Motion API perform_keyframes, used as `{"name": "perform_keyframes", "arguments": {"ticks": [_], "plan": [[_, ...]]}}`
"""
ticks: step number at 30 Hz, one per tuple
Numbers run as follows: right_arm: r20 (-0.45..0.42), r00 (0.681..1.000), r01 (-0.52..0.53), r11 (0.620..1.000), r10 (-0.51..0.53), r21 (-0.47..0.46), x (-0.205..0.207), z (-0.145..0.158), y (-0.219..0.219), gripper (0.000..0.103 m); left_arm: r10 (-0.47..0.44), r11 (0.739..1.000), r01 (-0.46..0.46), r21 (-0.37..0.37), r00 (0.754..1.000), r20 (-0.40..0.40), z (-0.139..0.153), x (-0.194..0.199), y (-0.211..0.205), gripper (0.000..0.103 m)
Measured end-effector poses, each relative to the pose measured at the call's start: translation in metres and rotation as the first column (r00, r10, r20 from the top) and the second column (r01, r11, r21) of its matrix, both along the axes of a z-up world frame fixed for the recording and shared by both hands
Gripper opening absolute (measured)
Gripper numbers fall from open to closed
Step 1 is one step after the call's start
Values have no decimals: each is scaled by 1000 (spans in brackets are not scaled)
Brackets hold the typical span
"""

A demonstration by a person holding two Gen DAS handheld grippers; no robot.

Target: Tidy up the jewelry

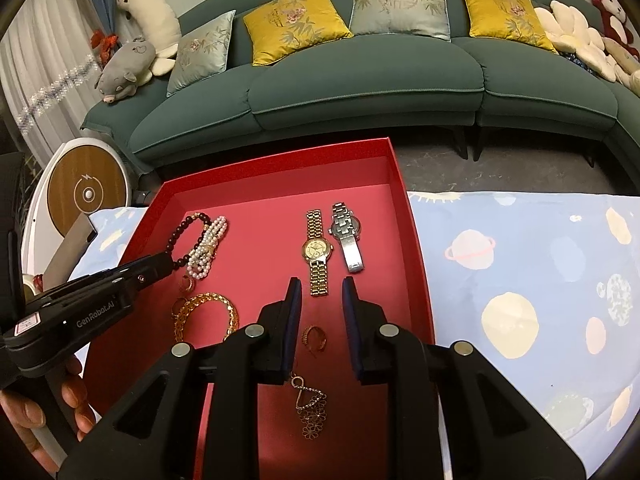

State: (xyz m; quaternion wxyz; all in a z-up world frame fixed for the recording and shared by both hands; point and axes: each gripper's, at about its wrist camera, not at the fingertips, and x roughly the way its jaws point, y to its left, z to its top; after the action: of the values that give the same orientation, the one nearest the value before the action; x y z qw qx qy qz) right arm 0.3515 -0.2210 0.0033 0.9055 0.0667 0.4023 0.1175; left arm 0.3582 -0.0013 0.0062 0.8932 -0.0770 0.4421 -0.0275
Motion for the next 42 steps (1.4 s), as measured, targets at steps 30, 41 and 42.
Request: {"name": "perform_keyframes", "arguments": {"ticks": [30, 41, 42], "plan": [[174, 984, 31, 998, -23, -46, -174, 122, 5, 57, 7, 999, -14, 45, 987, 158, 106, -190, 11, 48], [162, 987, 18, 1000, -15, -18, -217, 114, 11, 63, -13, 998, 4, 55, 988, 156, 100, -225, -1, 48], [158, 987, 15, 1000, -11, -23, -217, 112, 13, 63, -23, 998, 12, 67, 987, 157, 99, -225, -4, 48]]}}
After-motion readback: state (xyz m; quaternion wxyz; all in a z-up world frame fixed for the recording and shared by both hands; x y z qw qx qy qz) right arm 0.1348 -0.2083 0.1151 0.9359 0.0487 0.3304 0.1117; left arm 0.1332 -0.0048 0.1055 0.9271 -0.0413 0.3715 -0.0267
